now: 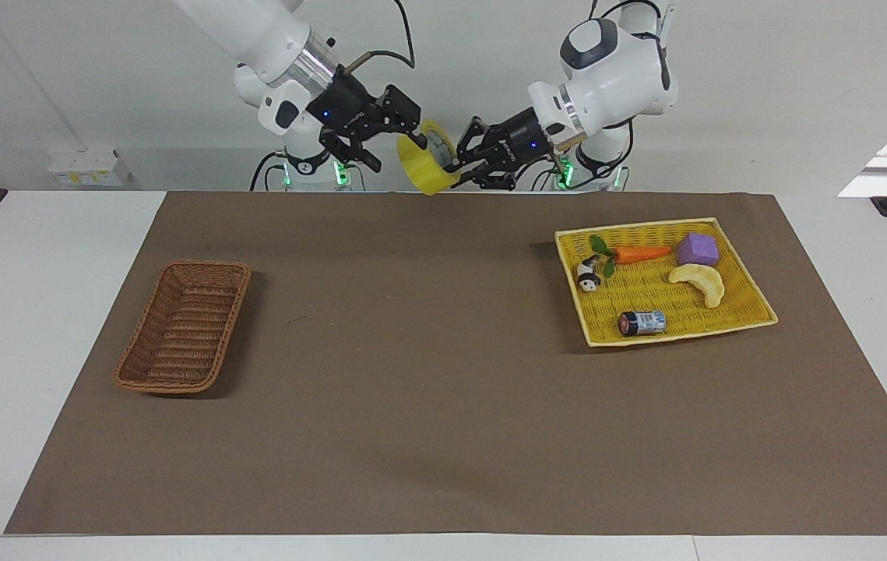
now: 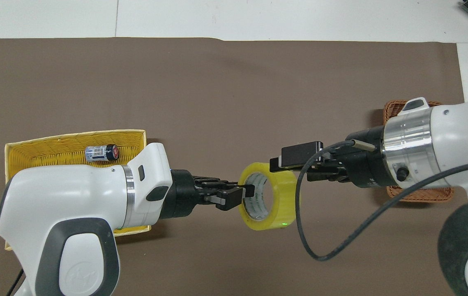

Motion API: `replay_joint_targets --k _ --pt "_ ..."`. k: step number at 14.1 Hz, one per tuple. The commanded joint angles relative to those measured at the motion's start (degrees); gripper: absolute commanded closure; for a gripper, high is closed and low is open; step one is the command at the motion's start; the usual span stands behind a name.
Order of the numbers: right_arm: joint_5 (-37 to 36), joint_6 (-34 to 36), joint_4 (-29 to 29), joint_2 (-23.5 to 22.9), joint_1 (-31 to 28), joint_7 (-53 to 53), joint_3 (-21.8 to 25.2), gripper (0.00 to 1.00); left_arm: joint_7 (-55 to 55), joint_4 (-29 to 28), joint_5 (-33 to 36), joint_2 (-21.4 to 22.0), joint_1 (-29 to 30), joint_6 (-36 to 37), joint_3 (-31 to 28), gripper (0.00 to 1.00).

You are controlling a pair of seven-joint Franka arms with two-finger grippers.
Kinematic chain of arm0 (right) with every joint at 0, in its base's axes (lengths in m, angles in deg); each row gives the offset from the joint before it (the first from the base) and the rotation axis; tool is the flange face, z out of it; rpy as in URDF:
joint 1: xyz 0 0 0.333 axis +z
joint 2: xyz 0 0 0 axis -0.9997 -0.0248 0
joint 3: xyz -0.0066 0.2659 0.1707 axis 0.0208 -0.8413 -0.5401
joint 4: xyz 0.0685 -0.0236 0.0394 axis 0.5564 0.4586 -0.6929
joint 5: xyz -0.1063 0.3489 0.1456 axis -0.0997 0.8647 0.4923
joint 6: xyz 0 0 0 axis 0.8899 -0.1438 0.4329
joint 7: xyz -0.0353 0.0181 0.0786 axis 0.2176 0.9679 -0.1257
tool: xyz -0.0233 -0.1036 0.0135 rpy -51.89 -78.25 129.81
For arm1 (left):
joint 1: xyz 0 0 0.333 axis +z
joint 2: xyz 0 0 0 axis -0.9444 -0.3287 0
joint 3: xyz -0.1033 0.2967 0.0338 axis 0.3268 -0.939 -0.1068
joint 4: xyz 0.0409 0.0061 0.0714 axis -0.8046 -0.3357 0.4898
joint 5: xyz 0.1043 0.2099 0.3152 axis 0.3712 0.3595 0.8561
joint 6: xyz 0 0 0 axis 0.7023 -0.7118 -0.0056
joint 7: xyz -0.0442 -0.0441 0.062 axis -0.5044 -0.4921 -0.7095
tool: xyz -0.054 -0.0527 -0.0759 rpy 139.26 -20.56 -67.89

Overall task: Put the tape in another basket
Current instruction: 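Pass the tape to the right gripper while the left gripper releases it, then carry the tape with the right gripper while the left gripper withdraws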

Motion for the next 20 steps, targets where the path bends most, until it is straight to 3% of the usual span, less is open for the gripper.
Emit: replay_joint_targets --k 1,3,4,5,6,10,11,12,16,20 --pt "1.62 -1.07 3.08 1.87 -0.70 0.77 -1.45 0.00 -0.41 -1.75 -3.10 2.04 -1.14 -2.82 -0.79 1.00" --pt "1.09 0.25 3.52 2.31 -0.70 1.65 -1.36 0.00 -0.32 -1.75 -5.21 2.04 -1.14 -4.30 -0.79 1.00" --pt "1.00 0.26 3.87 2.57 -0.70 2.61 -1.36 0.22 -0.41 -1.75 -5.22 1.95 -1.92 -5.53 -0.79 1.00" --pt "1.00 0.43 3.79 2.49 -0.70 2.10 -1.36 0.78 -0.41 -1.75 -5.22 1.95 -2.45 -5.89 -0.79 1.00" --pt "1.00 0.69 3.79 2.48 -0.70 1.31 -1.36 1.00 -0.41 -1.75 -5.22 1.95 -2.46 -5.81 -0.88 1.00" --pt "0.91 1.57 3.26 2.31 -0.79 -0.45 -1.36 1.00 -0.76 -1.75 -5.22 1.95 -2.46 -5.11 -0.88 1.00" --pt "0.91 1.66 3.00 2.13 -0.79 -0.45 -1.27 1.00 -0.94 -1.75 -5.22 1.95 -2.37 -4.93 -0.88 0.74" --pt "0.91 2.18 2.73 2.05 -0.87 -0.45 -1.27 1.00 -0.94 -1.75 -5.22 2.04 -2.28 -4.84 -0.88 0.01" --pt "0.91 4.12 1.86 1.87 -1.31 0.25 0.48 1.00 -1.38 -1.75 -5.22 2.04 -1.06 -0.38 -1.40 0.00" --pt "-1.62 6.75 1.15 2.22 -1.40 5.06 6.44 1.00 -1.38 -1.14 -2.77 1.69 9.47 12.62 -1.49 0.00"
